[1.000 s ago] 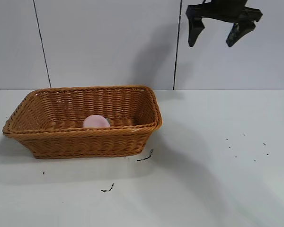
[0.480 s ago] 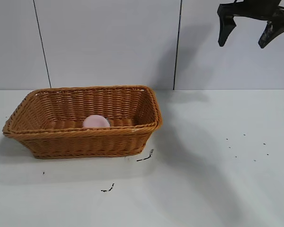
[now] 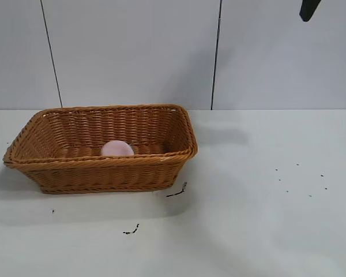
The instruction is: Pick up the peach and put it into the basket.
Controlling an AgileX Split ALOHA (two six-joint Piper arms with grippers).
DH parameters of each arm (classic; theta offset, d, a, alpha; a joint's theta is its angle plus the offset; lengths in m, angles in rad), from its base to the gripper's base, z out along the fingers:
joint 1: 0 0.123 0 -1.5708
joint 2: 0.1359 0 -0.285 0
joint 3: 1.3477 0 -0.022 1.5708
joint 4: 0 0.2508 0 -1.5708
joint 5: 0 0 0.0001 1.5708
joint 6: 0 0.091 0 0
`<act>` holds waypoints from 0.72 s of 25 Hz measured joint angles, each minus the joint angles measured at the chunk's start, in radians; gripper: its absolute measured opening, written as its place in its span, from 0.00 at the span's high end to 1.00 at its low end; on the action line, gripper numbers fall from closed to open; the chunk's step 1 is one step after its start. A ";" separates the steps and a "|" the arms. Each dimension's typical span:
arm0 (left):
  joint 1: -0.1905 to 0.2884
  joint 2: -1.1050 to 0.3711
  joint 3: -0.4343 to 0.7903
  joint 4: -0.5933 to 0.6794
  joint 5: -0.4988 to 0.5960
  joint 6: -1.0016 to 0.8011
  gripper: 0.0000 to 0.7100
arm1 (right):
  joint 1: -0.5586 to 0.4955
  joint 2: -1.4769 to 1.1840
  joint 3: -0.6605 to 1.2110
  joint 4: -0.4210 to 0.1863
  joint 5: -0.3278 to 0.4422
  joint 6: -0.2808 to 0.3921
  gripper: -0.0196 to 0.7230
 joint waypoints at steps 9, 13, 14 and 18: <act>0.000 0.000 0.000 0.000 0.000 0.000 0.02 | 0.000 -0.519 0.556 0.000 0.000 0.000 0.04; 0.000 0.000 0.000 0.000 0.000 0.000 0.02 | 0.000 -0.748 0.795 0.000 -0.010 0.000 0.04; 0.000 0.000 0.000 0.000 0.000 0.000 0.02 | 0.000 -0.815 0.854 0.000 -0.030 0.000 0.04; 0.000 0.000 0.000 0.000 0.000 0.000 0.02 | 0.000 -1.079 1.053 0.000 -0.124 0.000 0.04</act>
